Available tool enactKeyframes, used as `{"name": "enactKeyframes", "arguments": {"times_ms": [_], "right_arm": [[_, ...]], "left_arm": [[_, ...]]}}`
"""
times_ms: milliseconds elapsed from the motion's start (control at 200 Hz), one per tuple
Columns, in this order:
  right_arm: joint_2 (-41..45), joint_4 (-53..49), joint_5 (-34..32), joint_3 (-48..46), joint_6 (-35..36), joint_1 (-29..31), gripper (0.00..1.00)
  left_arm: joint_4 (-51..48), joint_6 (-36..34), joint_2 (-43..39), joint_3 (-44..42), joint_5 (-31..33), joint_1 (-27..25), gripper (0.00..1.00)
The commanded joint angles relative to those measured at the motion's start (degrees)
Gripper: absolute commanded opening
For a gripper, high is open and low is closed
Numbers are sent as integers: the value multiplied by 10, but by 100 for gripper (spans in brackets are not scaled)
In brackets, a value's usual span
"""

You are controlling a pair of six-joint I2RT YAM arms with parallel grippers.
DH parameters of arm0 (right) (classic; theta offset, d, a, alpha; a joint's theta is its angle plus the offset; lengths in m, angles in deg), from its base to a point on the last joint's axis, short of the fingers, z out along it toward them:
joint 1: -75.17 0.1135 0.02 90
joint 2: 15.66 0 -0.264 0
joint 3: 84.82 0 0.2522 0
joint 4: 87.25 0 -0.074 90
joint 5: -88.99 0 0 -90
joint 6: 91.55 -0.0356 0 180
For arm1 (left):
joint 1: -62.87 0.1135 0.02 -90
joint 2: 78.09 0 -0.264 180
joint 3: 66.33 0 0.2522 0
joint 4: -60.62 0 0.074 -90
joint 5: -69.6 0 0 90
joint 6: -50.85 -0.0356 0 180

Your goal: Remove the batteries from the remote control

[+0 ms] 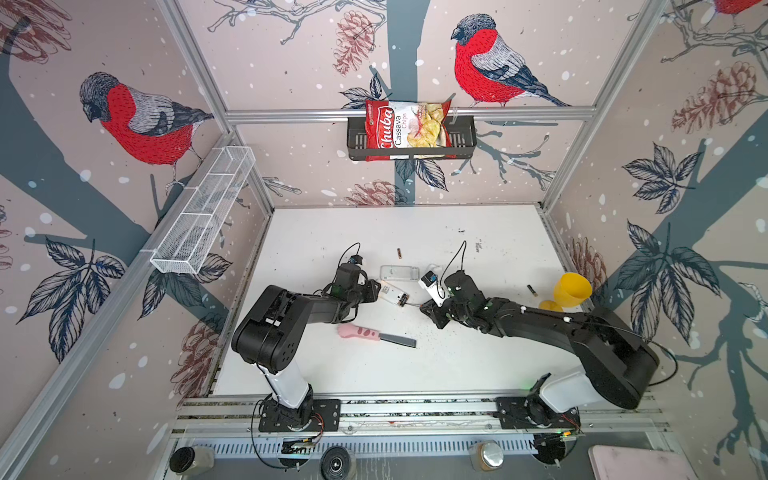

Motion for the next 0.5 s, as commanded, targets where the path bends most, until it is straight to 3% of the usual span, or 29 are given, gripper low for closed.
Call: {"name": "enactKeyframes", "arguments": {"times_ms": [0, 495], "right_arm": [[5, 4, 1, 8, 5, 4, 0], [-1, -22, -11, 23, 11, 13, 0]], "left_arm": [[-34, 4, 0, -1, -16, -1, 39], [-35, 4, 2, 1, -16, 0, 39]]}}
